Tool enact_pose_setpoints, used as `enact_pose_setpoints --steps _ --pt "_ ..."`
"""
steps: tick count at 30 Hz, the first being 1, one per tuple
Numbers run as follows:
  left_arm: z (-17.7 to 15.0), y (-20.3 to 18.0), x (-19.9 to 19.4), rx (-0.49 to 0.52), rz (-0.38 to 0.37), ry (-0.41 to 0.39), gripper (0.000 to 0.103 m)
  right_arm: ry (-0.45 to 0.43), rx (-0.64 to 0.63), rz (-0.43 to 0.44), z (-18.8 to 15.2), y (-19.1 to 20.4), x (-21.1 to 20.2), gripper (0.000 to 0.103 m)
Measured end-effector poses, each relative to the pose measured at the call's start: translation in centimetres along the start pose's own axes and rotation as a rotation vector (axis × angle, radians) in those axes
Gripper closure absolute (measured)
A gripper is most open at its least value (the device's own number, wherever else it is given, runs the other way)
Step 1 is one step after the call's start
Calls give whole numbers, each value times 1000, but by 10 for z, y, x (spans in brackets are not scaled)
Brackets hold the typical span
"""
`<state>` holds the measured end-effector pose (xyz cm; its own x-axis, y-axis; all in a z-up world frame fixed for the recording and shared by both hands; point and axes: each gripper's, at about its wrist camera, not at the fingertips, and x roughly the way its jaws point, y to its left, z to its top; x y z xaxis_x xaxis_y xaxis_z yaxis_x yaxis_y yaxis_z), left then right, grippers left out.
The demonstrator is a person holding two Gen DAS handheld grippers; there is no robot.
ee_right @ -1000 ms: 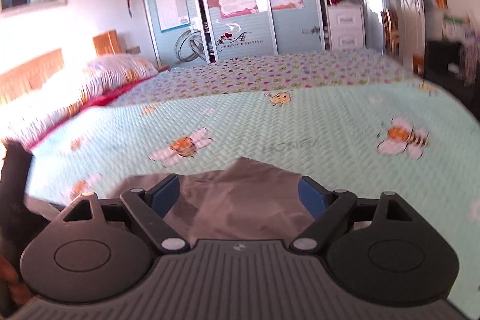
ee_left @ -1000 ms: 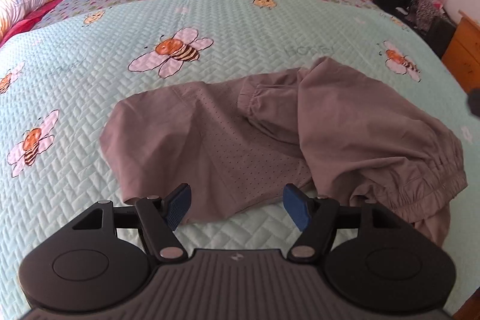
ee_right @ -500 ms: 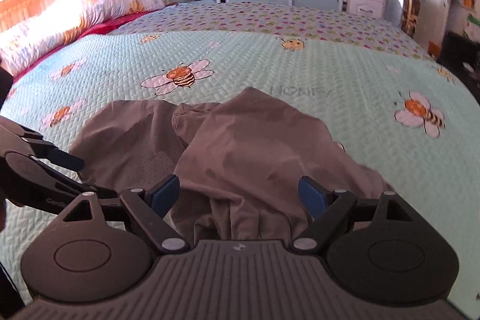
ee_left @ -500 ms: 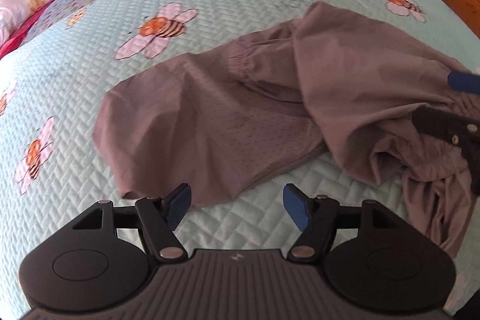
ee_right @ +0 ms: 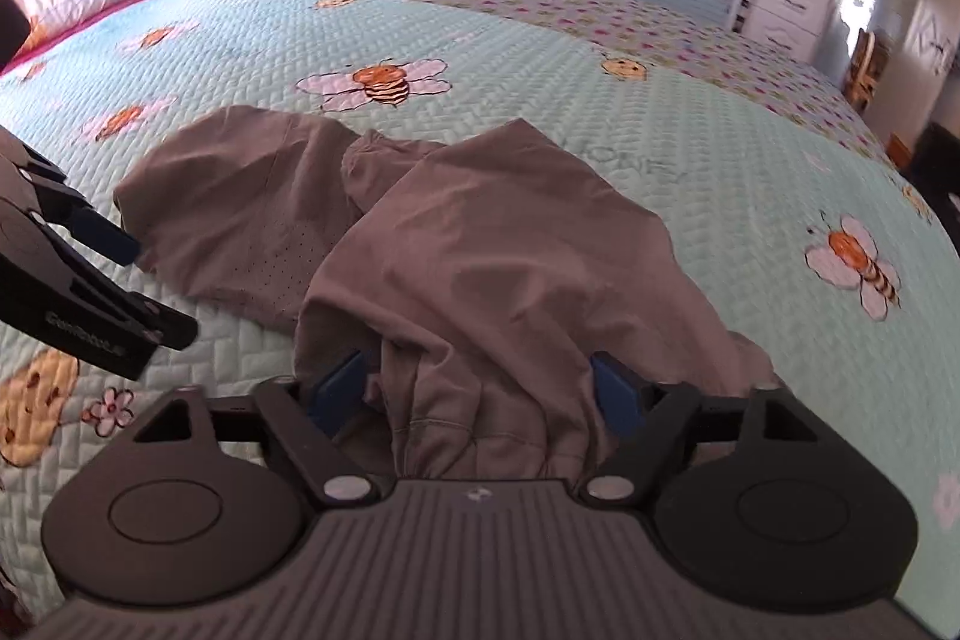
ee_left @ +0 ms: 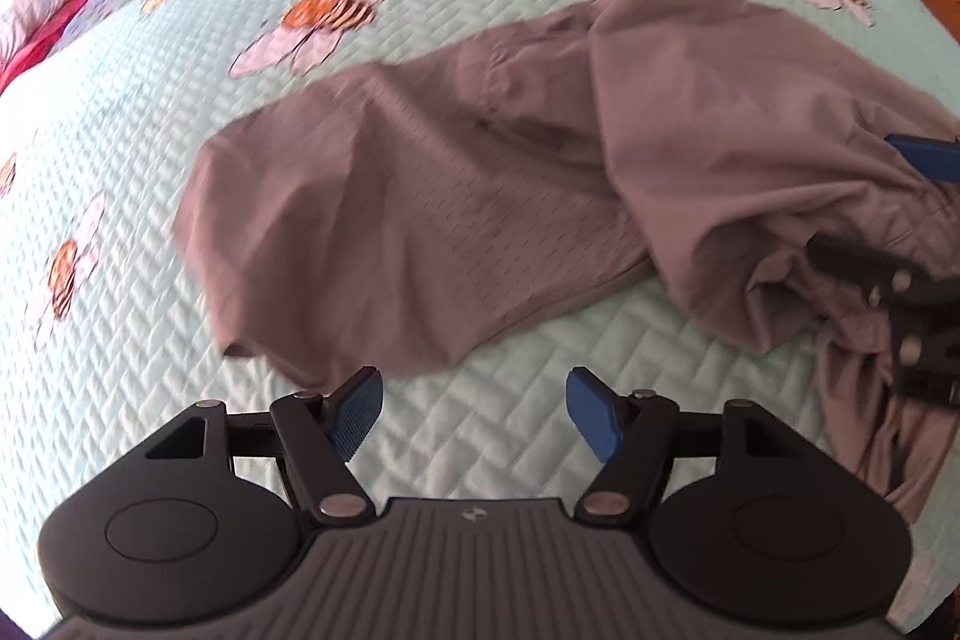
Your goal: Fold clothes
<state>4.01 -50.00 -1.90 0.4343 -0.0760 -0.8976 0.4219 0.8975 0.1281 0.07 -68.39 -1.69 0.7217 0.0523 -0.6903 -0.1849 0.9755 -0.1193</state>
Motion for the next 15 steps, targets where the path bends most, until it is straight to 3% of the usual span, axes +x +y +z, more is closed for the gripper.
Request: enact_pose_setpoints --steps 1,2,5,10,15 --pt "-1 3 0 -7 9 5 33 0 2 -15 0 -3 2 75" --pt "-2 6 0 -14 15 5 33 -9 25 -19 0 -10 1 85" --pt "-3 11 -4 -25 18 -7 33 -90 166 0 5 -39 -14 90" --pt "-8 10 -9 -17 2 -19 33 -226 410 -63 12 -95 -43 93" --pt "-14 10 -9 -2 -14 -20 33 -329 719 -89 -8 -157 -62 95"
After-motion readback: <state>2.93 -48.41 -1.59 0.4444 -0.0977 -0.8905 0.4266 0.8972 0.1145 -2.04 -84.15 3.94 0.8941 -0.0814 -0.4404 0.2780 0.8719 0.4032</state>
